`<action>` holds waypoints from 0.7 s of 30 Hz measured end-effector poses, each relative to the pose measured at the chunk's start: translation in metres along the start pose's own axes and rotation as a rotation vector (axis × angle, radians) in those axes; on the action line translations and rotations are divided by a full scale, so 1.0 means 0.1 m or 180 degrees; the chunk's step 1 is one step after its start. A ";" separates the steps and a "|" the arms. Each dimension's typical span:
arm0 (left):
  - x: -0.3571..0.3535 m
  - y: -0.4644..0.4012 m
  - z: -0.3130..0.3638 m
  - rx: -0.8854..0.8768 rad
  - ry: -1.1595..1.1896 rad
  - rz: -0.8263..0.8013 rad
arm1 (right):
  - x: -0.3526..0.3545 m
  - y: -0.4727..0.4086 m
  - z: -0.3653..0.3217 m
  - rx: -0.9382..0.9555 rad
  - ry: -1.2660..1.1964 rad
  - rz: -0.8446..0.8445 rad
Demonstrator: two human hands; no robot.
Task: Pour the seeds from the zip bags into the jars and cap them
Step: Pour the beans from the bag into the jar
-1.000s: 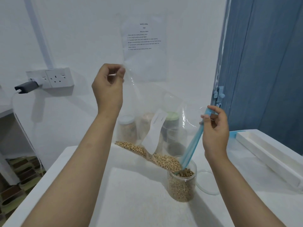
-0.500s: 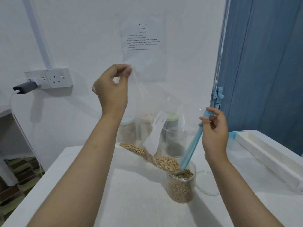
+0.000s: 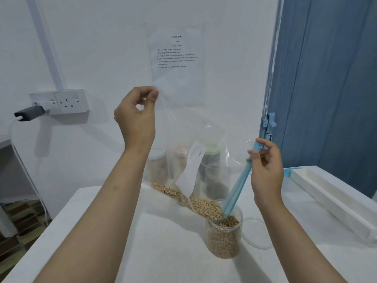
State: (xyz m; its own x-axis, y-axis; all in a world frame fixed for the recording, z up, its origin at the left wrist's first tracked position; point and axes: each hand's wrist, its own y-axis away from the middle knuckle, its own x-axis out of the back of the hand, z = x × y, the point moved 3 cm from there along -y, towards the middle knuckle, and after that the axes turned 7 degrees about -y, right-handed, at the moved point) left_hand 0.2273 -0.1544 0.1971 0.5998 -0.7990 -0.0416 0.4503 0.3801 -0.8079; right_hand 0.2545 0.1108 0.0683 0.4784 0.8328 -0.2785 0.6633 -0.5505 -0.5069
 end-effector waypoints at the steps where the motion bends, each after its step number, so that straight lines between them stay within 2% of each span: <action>1: 0.00 0.00 0.00 -0.0019 -0.0026 -0.0020 | 0.00 0.00 0.00 -0.0006 0.0004 -0.0006; 7: 0.05 0.01 0.00 -0.0068 -0.0297 -0.0031 | -0.01 0.00 0.02 -0.0021 -0.0006 -0.0017; 21: 0.03 -0.06 0.06 -0.0173 -0.0348 -0.0012 | 0.03 0.00 0.04 0.0005 0.0002 0.0040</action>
State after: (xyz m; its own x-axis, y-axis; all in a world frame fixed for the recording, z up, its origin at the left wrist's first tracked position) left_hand 0.2296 -0.1563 0.2054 0.6681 -0.7437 0.0234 0.4179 0.3490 -0.8388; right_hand 0.2541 0.1136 0.0643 0.4869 0.8259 -0.2844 0.6564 -0.5607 -0.5047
